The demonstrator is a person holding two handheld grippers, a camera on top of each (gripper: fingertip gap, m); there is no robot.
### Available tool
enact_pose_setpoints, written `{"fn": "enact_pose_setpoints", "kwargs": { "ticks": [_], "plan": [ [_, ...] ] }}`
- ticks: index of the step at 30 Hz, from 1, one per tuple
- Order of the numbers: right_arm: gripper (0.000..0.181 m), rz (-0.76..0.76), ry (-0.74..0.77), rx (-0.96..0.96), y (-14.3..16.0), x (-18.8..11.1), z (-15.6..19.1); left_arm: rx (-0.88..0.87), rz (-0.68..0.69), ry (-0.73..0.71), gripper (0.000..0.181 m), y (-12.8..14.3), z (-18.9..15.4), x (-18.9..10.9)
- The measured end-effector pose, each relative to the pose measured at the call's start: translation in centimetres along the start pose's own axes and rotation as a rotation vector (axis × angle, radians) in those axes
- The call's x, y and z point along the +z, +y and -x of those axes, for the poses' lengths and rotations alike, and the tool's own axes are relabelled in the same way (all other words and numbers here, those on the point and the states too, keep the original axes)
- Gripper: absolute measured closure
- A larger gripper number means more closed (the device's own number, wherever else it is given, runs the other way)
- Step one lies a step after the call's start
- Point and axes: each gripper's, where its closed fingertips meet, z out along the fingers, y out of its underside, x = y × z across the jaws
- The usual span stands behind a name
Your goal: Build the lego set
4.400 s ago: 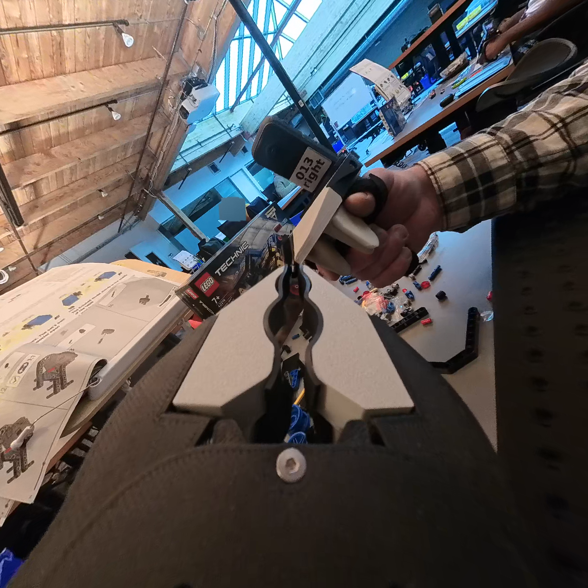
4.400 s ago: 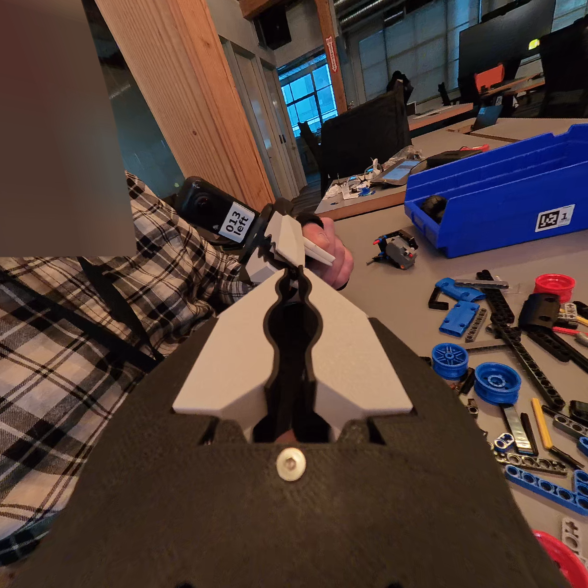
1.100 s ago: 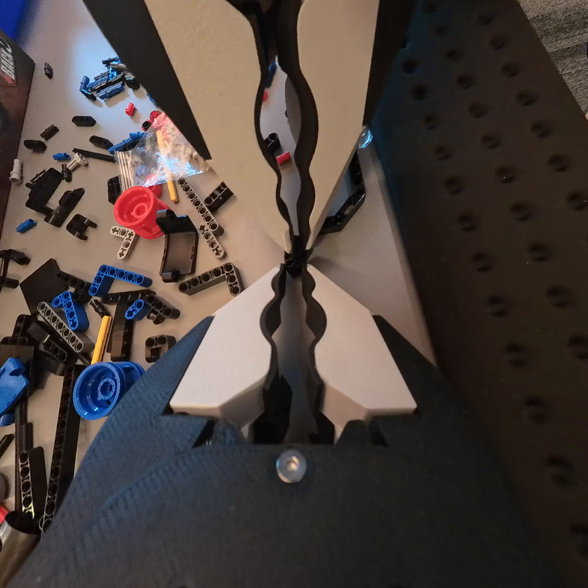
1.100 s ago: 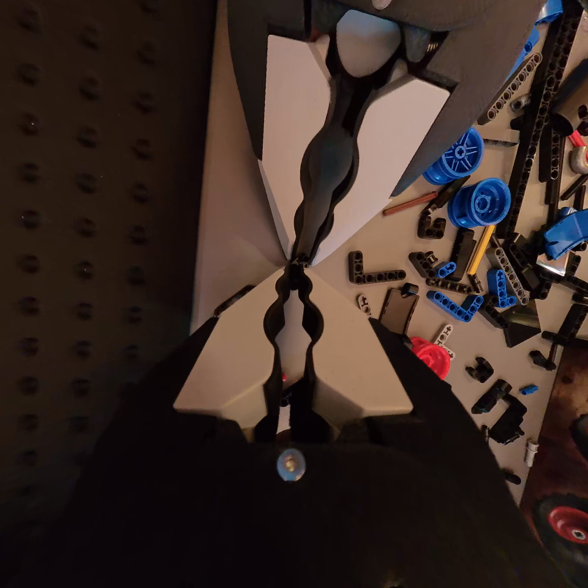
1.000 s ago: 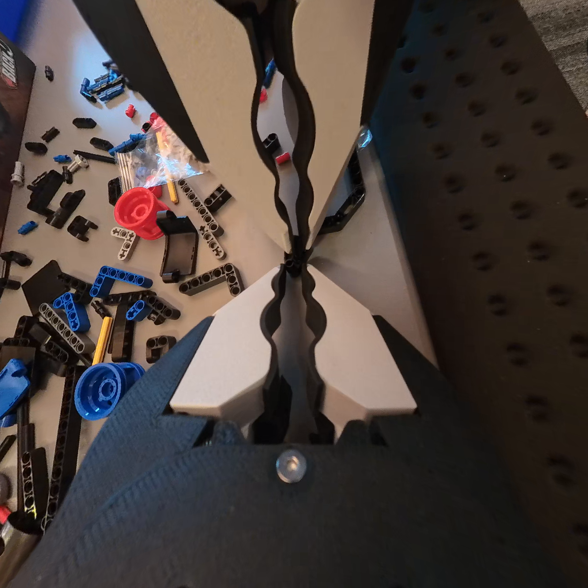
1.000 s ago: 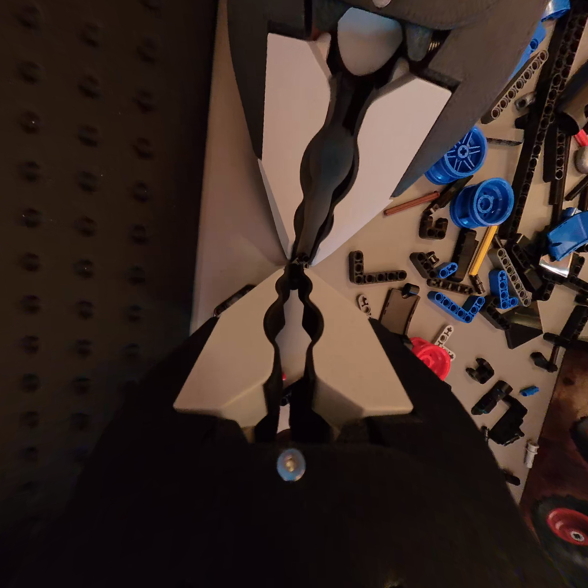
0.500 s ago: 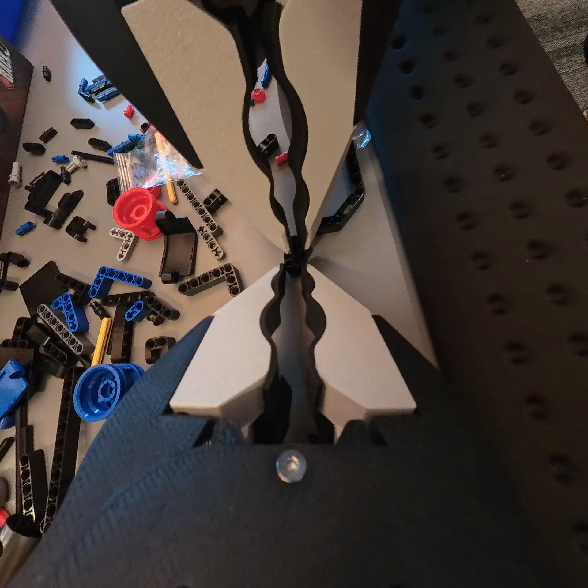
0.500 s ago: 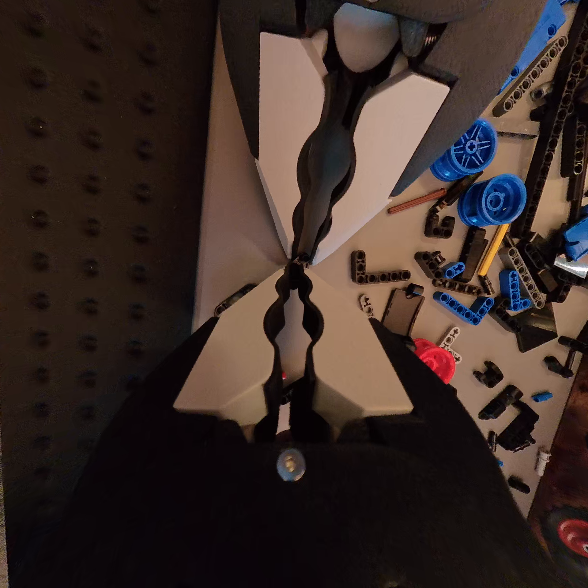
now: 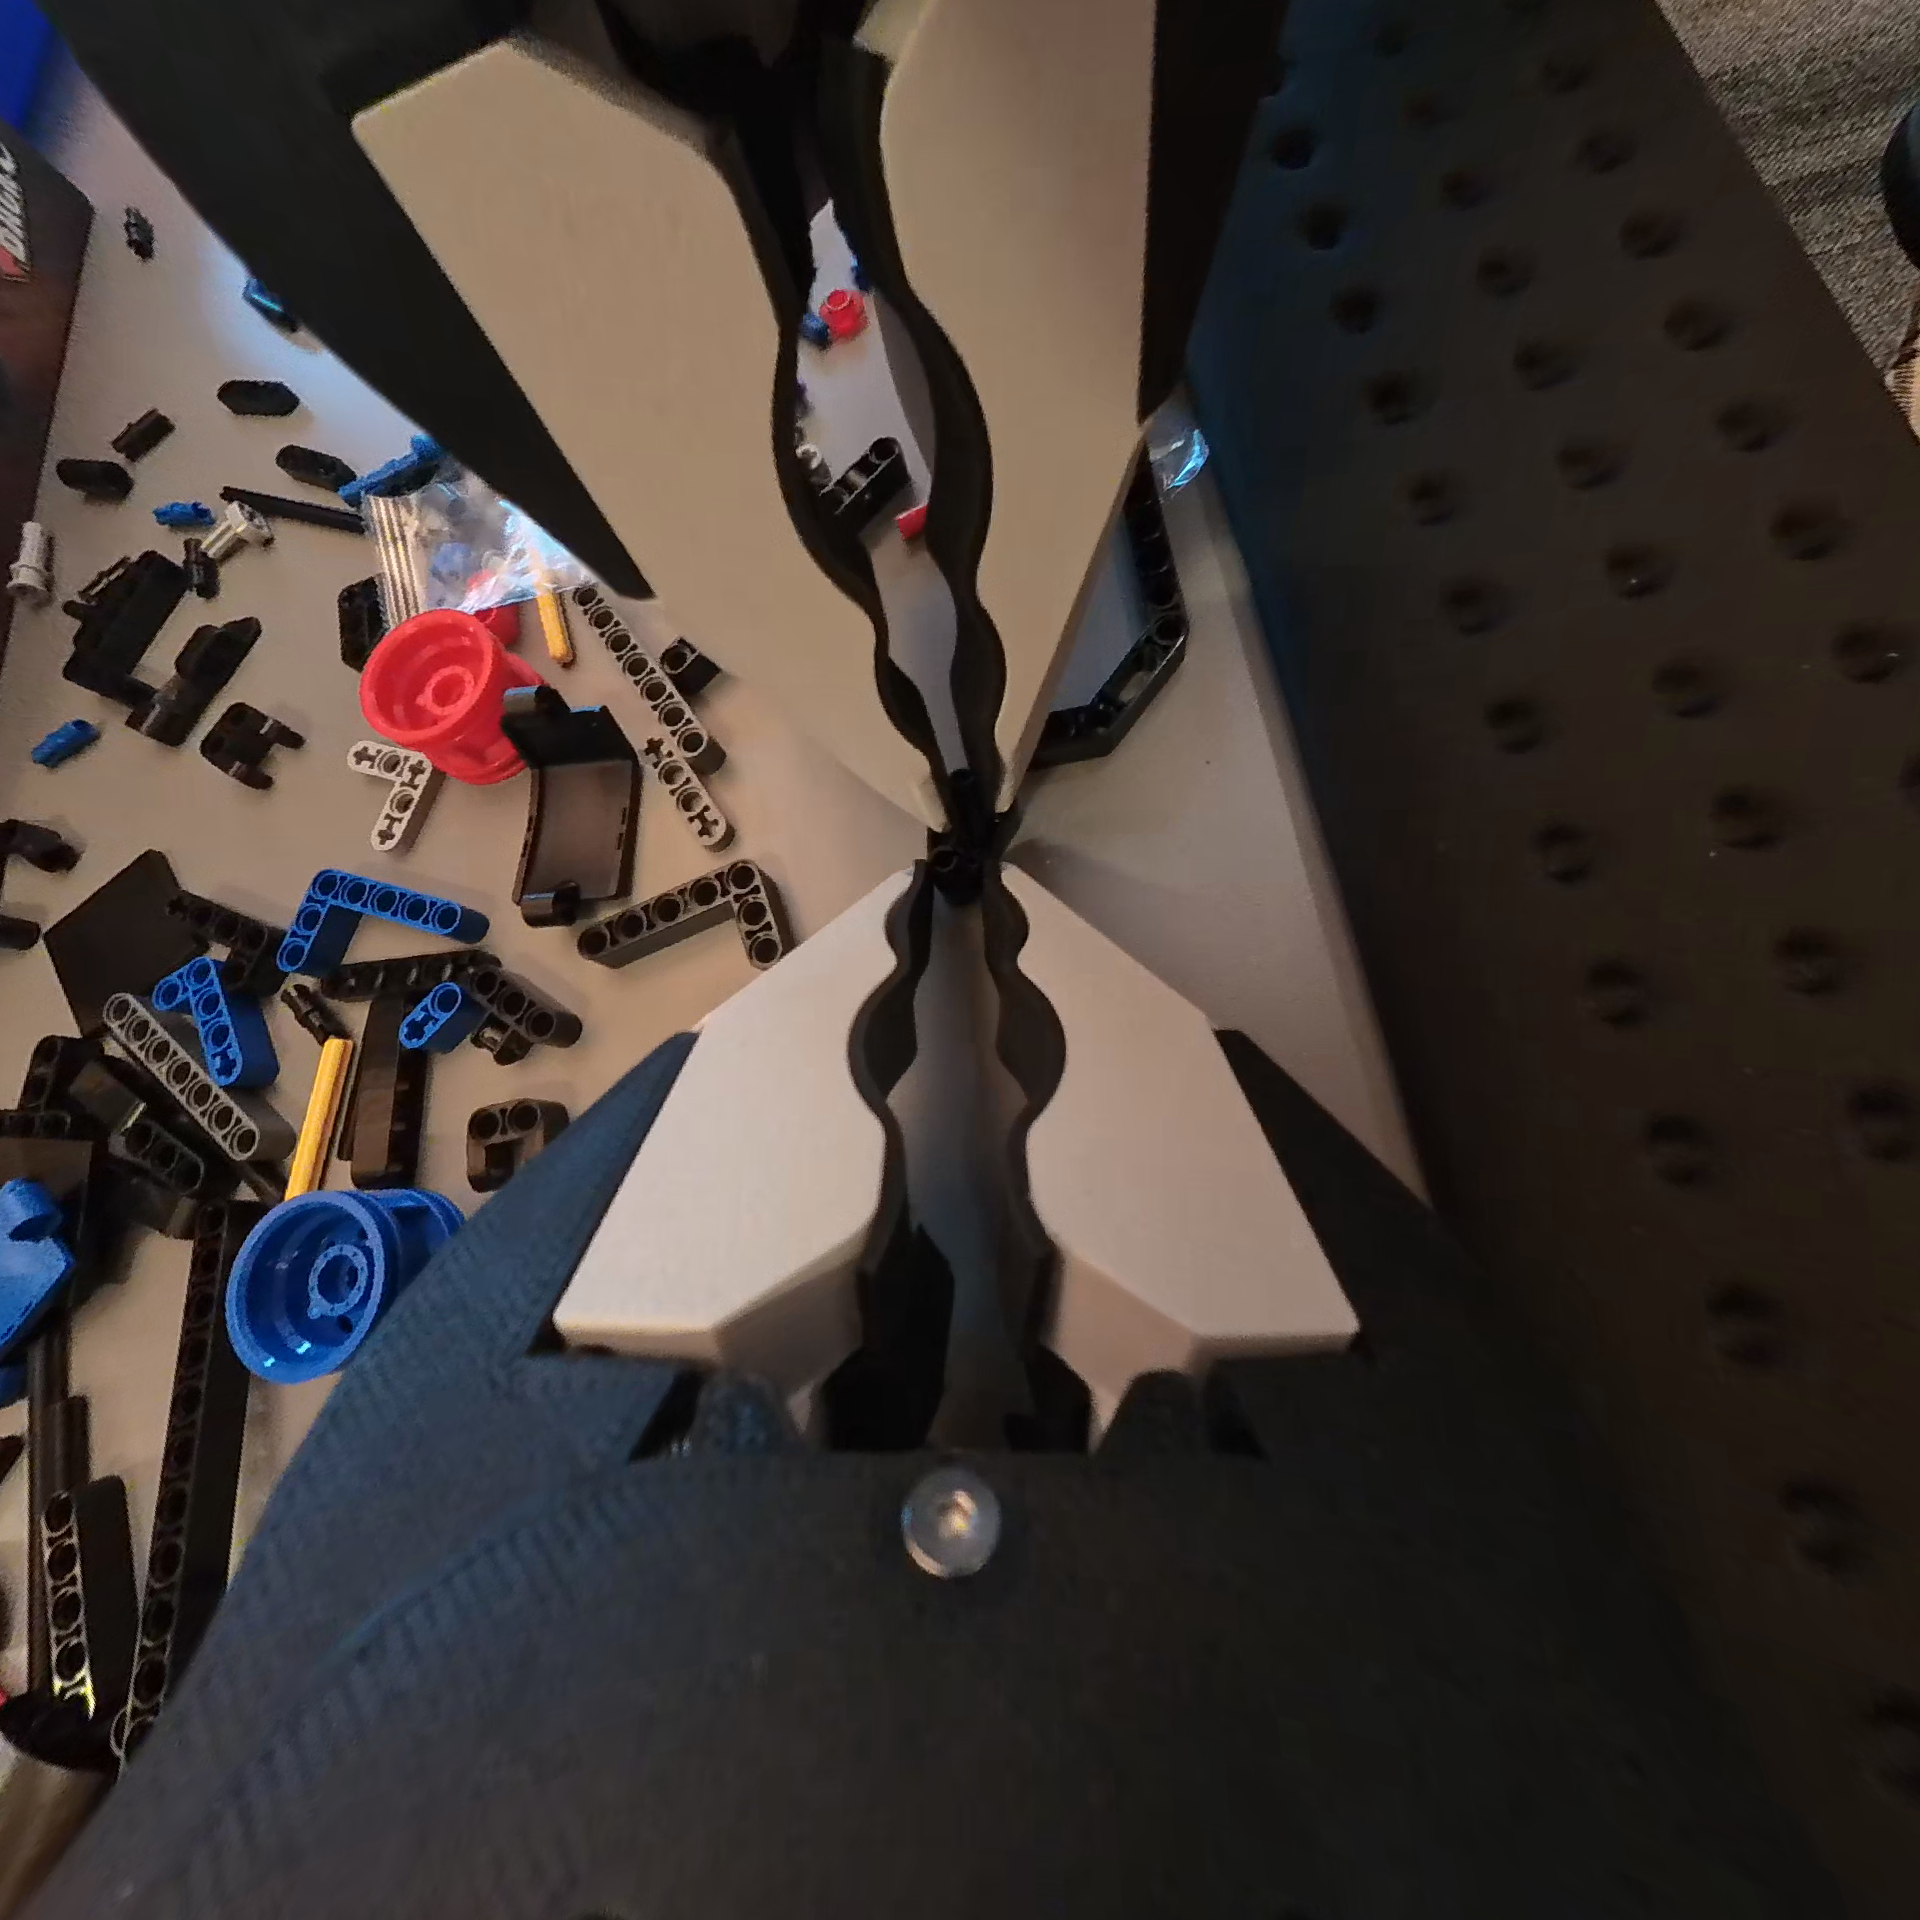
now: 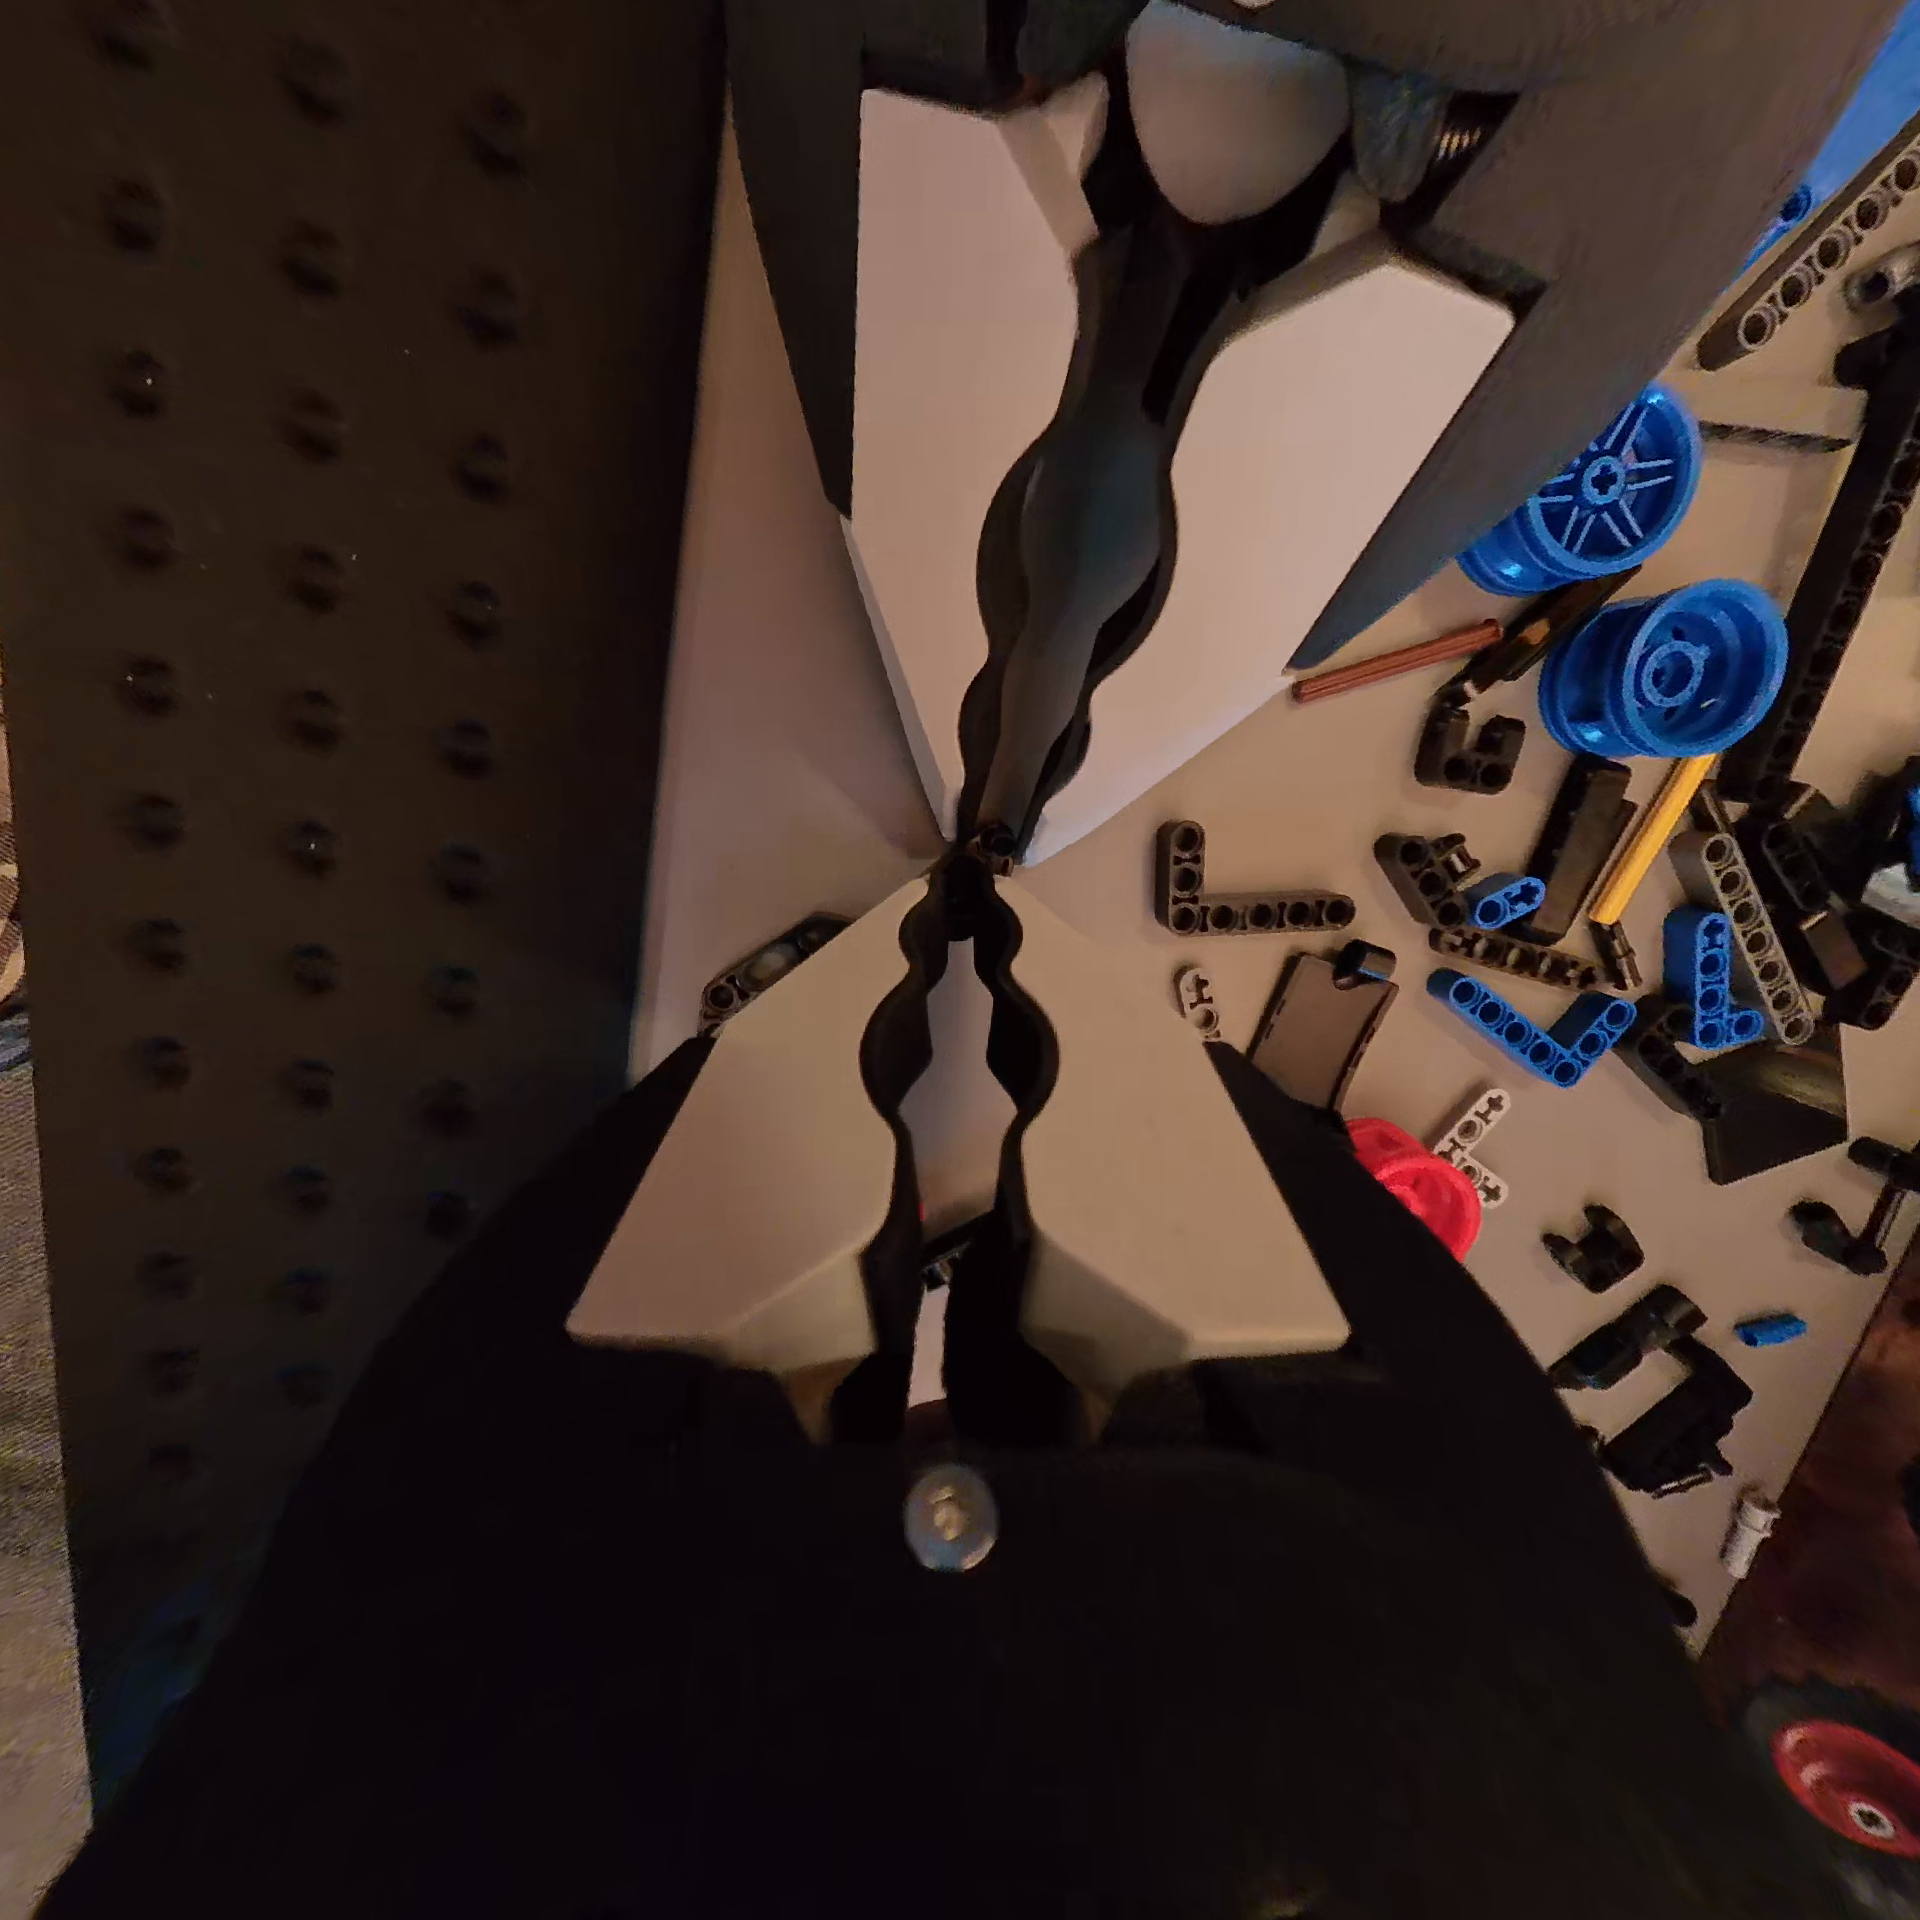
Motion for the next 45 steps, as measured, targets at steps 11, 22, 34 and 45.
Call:
{"fn": "enact_pose_setpoints", "kwargs": {
  "ticks": [11,22,34,45],
  "plan": [
    [0.179,-0.017,-0.074,0.054,0.2,0.2,0.0,-0.003,-0.002,0.007,0.173,0.0,0.0,0.0],
    [0.179,-0.155,0.002,0.132,0.0,0.0,-0.1,0.045,0.001,-0.018,0.173,-0.1,0.0,0.1],
    [0.179,-0.248,0.031,0.188,0.1,-0.2,0.0,0.057,-0.004,-0.021,0.174,-0.2,0.0,0.1],
    [0.178,-0.353,0.052,0.257,0.5,-1.6,-0.4,0.056,-0.004,-0.019,0.174,-0.1,0.0,0.0]
  ]
}}
